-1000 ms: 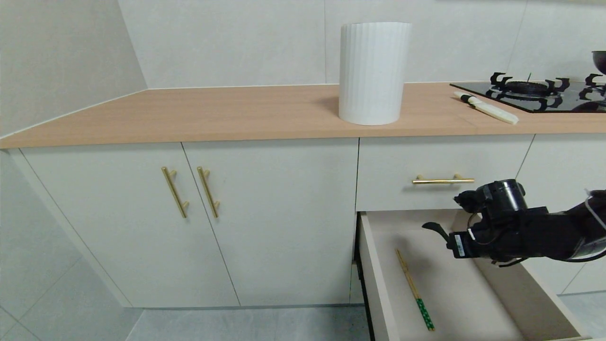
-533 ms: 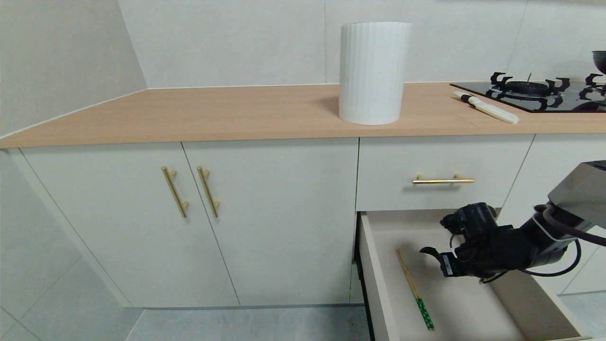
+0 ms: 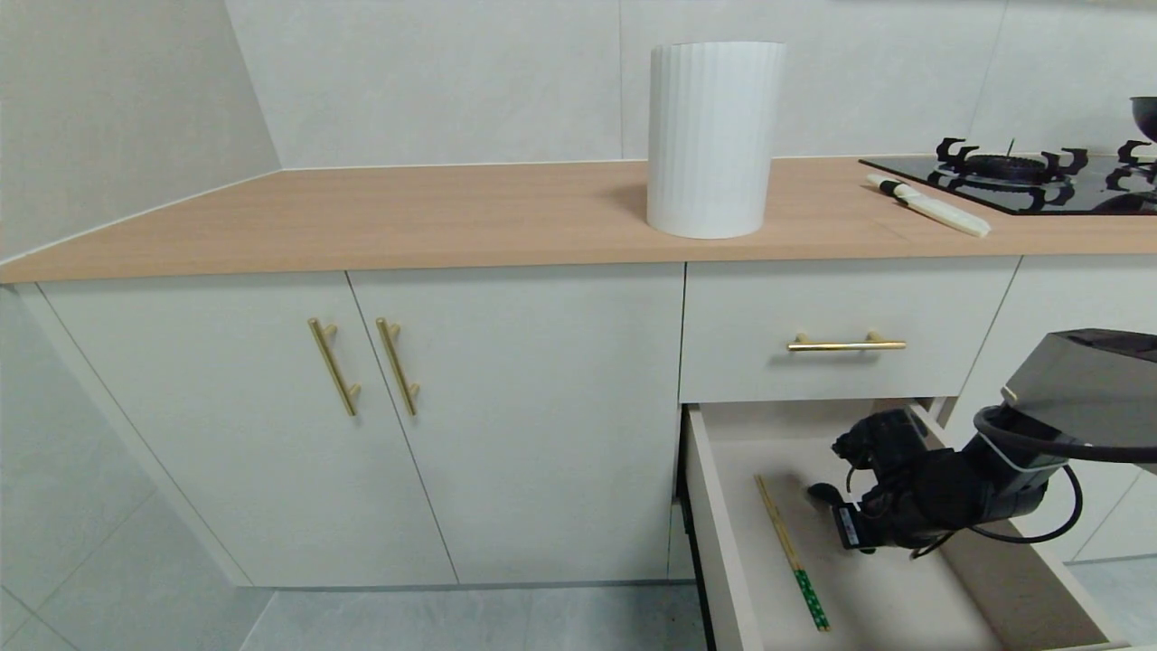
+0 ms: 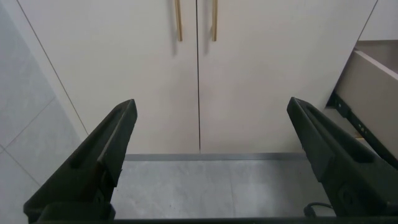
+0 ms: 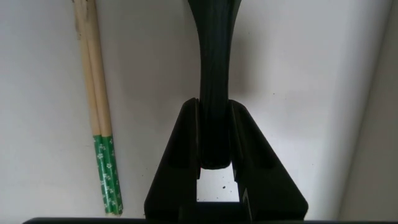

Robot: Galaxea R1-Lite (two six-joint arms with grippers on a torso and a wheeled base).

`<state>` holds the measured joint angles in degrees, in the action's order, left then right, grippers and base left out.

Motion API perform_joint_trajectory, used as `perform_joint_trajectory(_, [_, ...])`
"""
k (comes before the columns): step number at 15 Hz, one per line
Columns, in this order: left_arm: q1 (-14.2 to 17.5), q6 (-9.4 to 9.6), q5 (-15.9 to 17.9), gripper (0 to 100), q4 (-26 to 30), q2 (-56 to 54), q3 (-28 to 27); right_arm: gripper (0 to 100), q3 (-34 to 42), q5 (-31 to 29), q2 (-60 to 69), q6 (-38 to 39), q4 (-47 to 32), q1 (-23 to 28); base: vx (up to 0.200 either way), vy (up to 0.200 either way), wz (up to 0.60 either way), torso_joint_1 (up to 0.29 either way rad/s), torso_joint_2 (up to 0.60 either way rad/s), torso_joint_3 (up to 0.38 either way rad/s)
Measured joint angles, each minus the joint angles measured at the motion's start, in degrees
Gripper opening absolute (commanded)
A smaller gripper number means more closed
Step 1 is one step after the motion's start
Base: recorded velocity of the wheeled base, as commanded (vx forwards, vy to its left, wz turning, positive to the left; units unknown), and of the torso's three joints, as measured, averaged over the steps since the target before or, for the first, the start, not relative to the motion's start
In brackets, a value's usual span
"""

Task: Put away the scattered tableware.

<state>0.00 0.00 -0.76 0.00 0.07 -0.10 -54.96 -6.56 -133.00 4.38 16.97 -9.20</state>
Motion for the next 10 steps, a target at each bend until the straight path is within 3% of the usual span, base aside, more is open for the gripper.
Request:
perform_joint_trajectory(9, [0.00,0.00,0.00,100,0.00,0.00,0.00,0,-0.15,0.02,-0.68,-0.06,-0.04,0.26,0.000,0.000,0.00,0.000,0.00,0.000])
perform_joint_trajectory(10, [0.00,0.00,-0.02,100,0.00,0.00,0.00,100,-0.17,-0.01,-0.73,-0.06,-0.04,0.26,0.000,0.000,0.00,0.000,0.00,0.000])
